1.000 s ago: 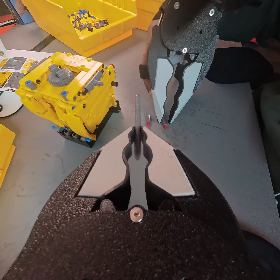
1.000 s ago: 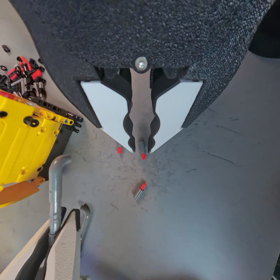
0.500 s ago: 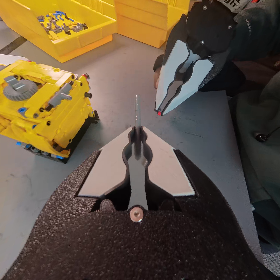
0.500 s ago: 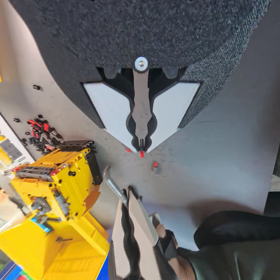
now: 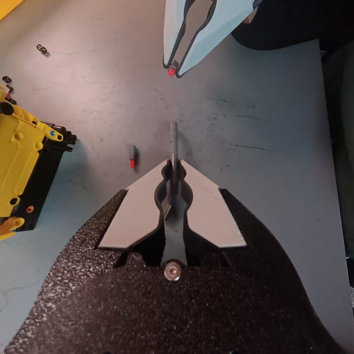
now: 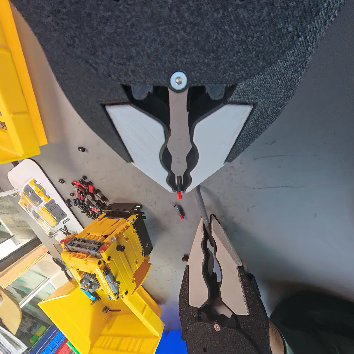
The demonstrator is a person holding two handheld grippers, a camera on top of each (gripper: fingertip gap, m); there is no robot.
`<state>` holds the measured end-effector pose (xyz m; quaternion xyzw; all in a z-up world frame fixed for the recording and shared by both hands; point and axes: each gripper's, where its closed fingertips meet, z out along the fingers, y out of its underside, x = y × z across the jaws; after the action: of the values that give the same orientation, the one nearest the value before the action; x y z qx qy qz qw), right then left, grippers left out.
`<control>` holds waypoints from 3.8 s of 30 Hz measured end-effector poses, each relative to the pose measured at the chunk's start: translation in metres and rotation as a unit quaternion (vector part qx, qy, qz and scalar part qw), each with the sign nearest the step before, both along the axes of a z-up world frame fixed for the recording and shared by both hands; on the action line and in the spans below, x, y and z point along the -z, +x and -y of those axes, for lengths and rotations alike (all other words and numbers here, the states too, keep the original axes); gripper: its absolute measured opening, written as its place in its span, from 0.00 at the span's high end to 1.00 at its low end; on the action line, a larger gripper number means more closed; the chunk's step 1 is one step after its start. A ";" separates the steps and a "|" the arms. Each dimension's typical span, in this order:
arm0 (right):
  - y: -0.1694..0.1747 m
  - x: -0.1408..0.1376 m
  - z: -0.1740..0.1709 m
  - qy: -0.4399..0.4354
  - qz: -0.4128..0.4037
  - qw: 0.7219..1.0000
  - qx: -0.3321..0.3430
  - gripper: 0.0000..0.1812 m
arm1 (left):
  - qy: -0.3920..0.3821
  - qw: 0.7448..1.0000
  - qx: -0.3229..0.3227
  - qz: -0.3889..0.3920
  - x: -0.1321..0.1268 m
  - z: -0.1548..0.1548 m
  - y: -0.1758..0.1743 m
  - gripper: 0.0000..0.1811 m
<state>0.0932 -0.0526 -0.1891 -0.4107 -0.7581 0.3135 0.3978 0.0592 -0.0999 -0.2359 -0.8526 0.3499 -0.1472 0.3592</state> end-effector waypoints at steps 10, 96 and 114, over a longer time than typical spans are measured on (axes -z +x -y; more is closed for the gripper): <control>-0.006 -0.059 0.033 -0.157 -0.140 0.976 -0.053 0.96 | 0.118 0.977 0.007 0.177 -0.074 -0.009 0.024 0.91; 0.049 0.046 -0.006 0.021 0.190 0.966 -0.172 0.89 | -0.101 0.994 0.043 0.022 0.005 0.013 0.031 0.94; 0.037 0.041 -0.008 -0.013 0.158 0.979 -0.131 0.98 | 0.004 0.999 0.034 0.009 -0.008 -0.036 0.054 0.90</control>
<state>0.1305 -0.0442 -0.2300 -0.3576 -0.8543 0.3039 0.2236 0.1133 -0.0640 -0.2282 -0.8373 0.3760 -0.1657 0.3606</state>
